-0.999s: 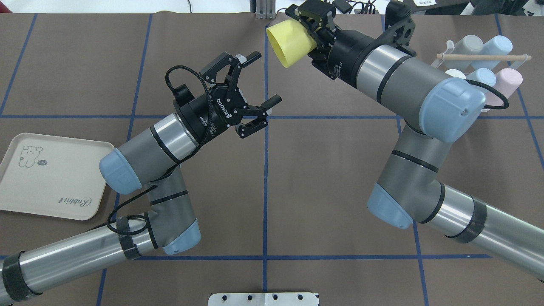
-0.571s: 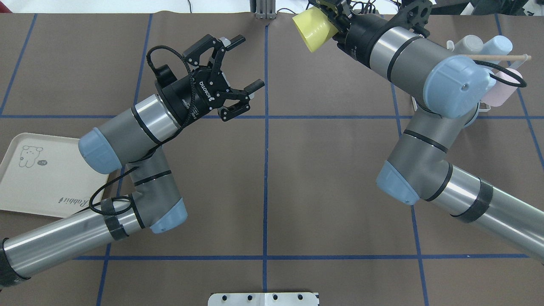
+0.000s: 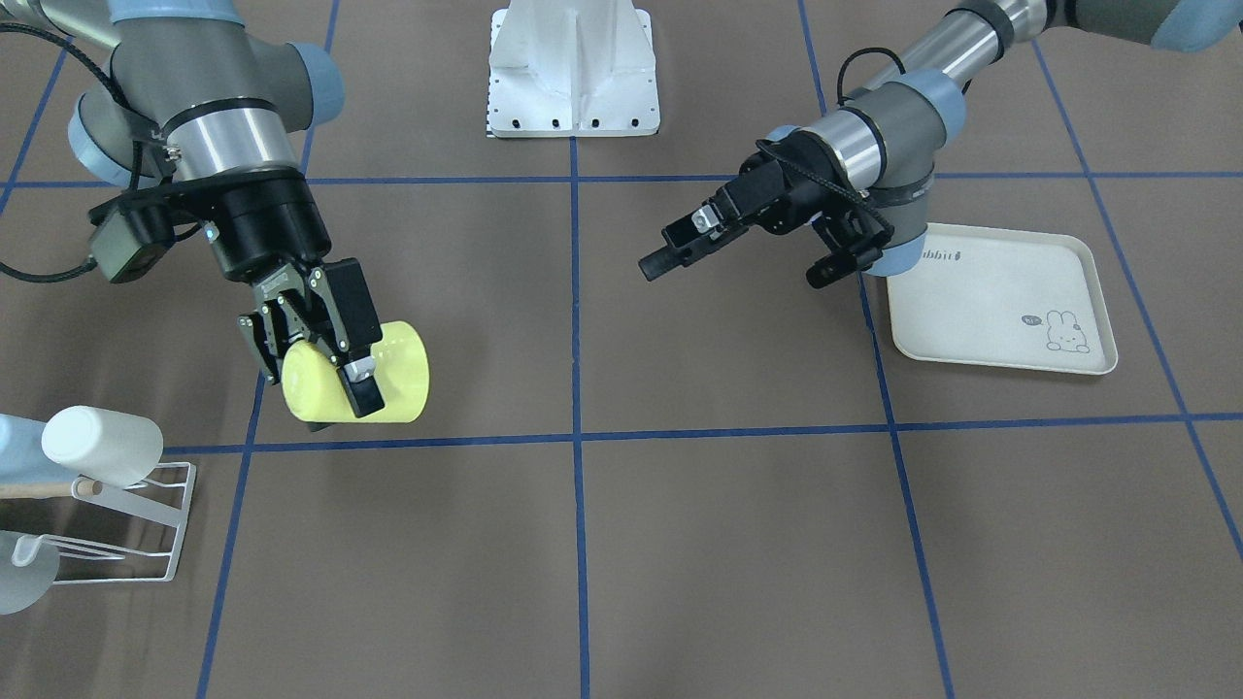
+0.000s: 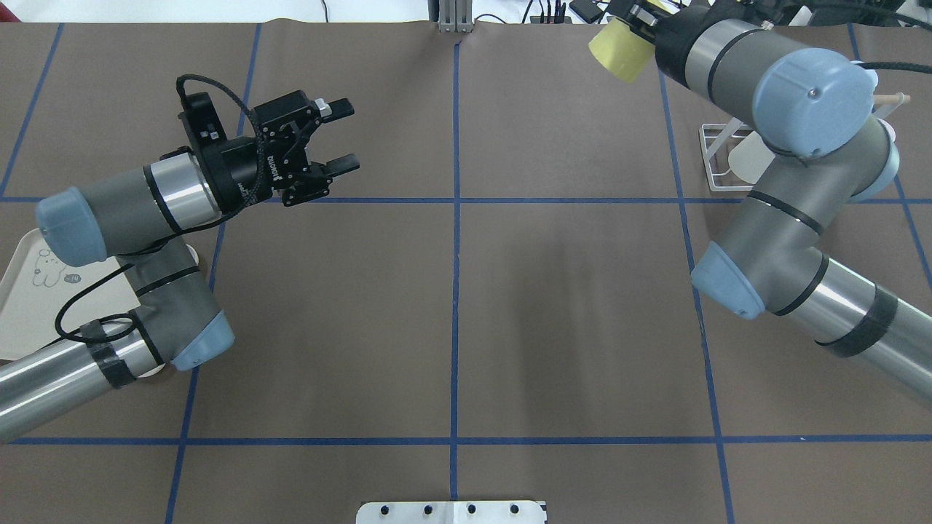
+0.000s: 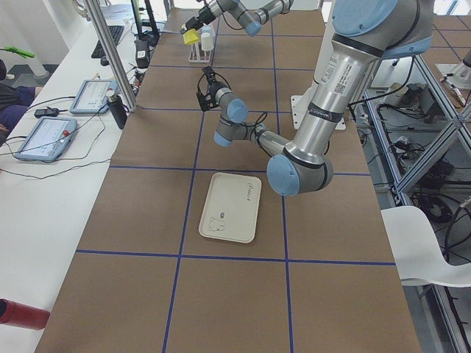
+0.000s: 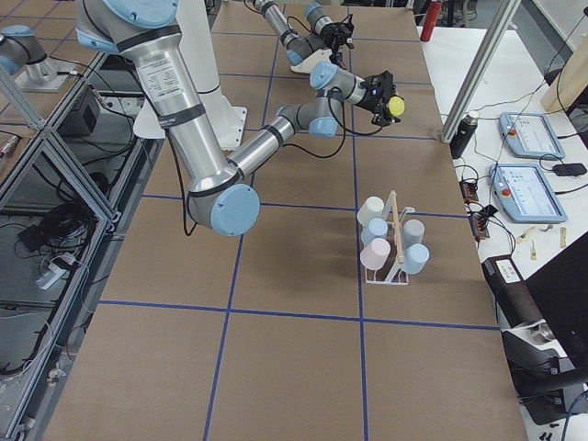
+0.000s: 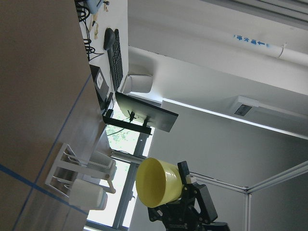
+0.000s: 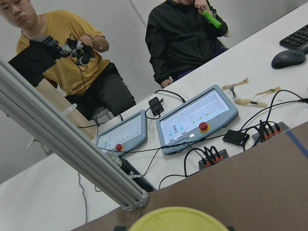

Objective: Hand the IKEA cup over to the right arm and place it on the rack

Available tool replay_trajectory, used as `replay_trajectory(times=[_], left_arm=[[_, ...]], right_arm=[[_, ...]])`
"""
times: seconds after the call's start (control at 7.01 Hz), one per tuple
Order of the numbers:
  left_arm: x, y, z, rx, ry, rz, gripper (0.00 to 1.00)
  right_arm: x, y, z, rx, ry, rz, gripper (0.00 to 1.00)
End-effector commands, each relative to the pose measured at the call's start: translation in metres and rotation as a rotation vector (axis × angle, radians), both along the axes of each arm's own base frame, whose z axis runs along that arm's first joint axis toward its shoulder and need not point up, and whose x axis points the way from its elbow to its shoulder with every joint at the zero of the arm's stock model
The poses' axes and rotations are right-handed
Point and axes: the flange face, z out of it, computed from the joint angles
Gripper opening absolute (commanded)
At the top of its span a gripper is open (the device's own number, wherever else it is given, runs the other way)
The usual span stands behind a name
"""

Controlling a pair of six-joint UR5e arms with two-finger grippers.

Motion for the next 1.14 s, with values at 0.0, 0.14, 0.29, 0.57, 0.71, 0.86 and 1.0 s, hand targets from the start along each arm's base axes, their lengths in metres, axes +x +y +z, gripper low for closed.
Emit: replay_trajectory(times=[0.0,0.14,0.29,0.57,0.71,0.86,1.0], left_arm=[[-0.029,-0.003,0.039,0.054,-0.152,-0.048,0.99],[-0.060,-0.029,0.038,0.048,-0.243,-0.051,0.99],[-0.078,-0.022,0.046,0.105,-0.353,-0.061,0.99],[-0.096,-0.003,0.068,0.177,-0.495,-0.101,0.99],[-0.096,-0.003,0.068,0.176,-0.497,-0.101,0.99],[-0.096,-0.003,0.068,0.176,-0.497,-0.101,0.99],[-0.095,-0.003,0.070,0.173,-0.500,-0.100,0.99]], right_arm=[[0.050,-0.029,0.053,0.015,0.299,0.011,0.00],[0.064,-0.045,0.074,0.015,0.400,0.009,0.00],[0.075,-0.058,0.092,-0.002,0.455,0.013,0.00],[0.078,-0.072,0.122,-0.037,0.518,-0.001,0.00],[0.077,-0.084,0.143,-0.029,0.532,0.000,0.00],[0.077,-0.096,0.169,-0.002,0.537,0.005,0.00],[0.078,-0.100,0.180,0.011,0.540,0.005,0.00]])
